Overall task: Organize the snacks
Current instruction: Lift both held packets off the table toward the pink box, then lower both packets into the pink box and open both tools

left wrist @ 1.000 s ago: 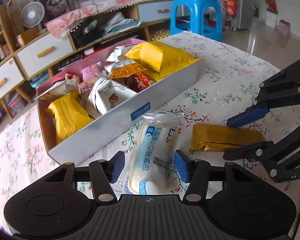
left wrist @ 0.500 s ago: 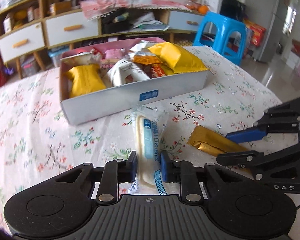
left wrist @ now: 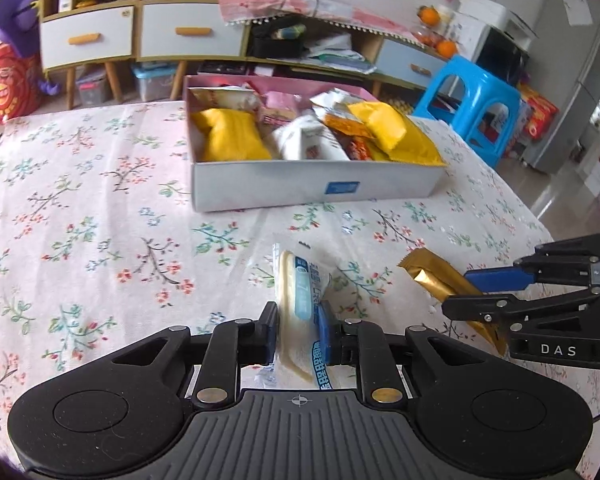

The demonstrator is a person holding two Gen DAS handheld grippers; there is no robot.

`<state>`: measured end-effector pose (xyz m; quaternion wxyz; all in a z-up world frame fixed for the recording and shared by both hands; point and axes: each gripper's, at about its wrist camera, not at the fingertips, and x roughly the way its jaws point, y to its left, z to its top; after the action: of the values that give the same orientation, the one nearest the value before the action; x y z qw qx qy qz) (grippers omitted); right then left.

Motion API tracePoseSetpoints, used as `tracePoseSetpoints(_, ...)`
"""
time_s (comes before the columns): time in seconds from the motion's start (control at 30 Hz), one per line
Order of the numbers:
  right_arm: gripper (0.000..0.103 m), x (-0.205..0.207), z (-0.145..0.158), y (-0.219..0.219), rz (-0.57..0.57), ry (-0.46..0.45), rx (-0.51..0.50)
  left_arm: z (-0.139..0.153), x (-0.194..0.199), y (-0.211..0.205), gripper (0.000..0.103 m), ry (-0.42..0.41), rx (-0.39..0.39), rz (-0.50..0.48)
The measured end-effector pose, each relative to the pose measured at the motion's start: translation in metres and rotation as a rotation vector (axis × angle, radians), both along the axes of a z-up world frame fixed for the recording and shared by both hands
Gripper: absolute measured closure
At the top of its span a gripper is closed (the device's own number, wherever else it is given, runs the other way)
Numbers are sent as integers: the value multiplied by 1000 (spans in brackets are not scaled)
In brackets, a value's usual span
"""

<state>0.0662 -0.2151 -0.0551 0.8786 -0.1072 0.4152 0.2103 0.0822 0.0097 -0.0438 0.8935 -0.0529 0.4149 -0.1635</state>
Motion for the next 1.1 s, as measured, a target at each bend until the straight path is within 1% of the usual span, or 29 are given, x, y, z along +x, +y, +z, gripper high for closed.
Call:
tracePoseSetpoints(0.13, 84, 3, 6, 5, -8, 1, 18, 4, 1, 7, 86, 4, -30, 21)
tracePoseSetpoints(0.2, 84, 5, 9, 7, -18, 0, 27, 8, 1, 8, 88, -4, -44, 20)
tracePoseSetpoints(0.23, 84, 7, 11, 8, -24, 0, 29, 11, 2, 8, 92, -9, -52, 19)
tracePoseSetpoints(0.27, 84, 9, 13, 9, -29, 0, 32, 13, 2, 9, 93, -16, -57, 18)
tracePoseSetpoints(0.37, 84, 15, 21, 13, -35, -9, 47, 19, 3, 9, 93, -31, -70, 14)
tracePoseSetpoints(0.5, 84, 19, 24, 19, -44, -13, 43, 13, 4, 1, 93, 1, -9, -36)
tracePoseSetpoints(0.57, 84, 20, 24, 22, -44, -14, 34, 8, 2, -5, 90, -13, 42, -50)
tracePoseSetpoints(0.63, 84, 19, 24, 26, -39, -15, 30, 4, 0, -11, 80, -35, 87, -63)
tracePoseSetpoints(0.67, 84, 18, 24, 28, -37, -15, 29, 3, -1, -14, 71, -42, 103, -70)
tracePoseSetpoints(0.73, 84, 18, 25, 30, -33, -15, 27, 1, -1, -20, 58, -56, 129, -76)
tracePoseSetpoints(0.77, 84, 18, 25, 31, -32, -15, 25, 0, -1, -23, 57, -59, 141, -78)
tracePoseSetpoints(0.93, 84, 16, 26, 33, -26, -19, 17, -10, 2, -31, 57, -58, 213, -65)
tracePoseSetpoints(1.0, 84, 16, 25, 33, -26, -17, 14, -15, 4, -28, 57, -43, 219, -56)
tracePoseSetpoints(1.03, 84, 16, 25, 33, -27, -16, 13, -17, 4, -27, 59, -43, 215, -50)
tracePoseSetpoints(1.1, 84, 16, 25, 32, -30, -15, 12, -17, 2, -27, 68, -56, 219, -43)
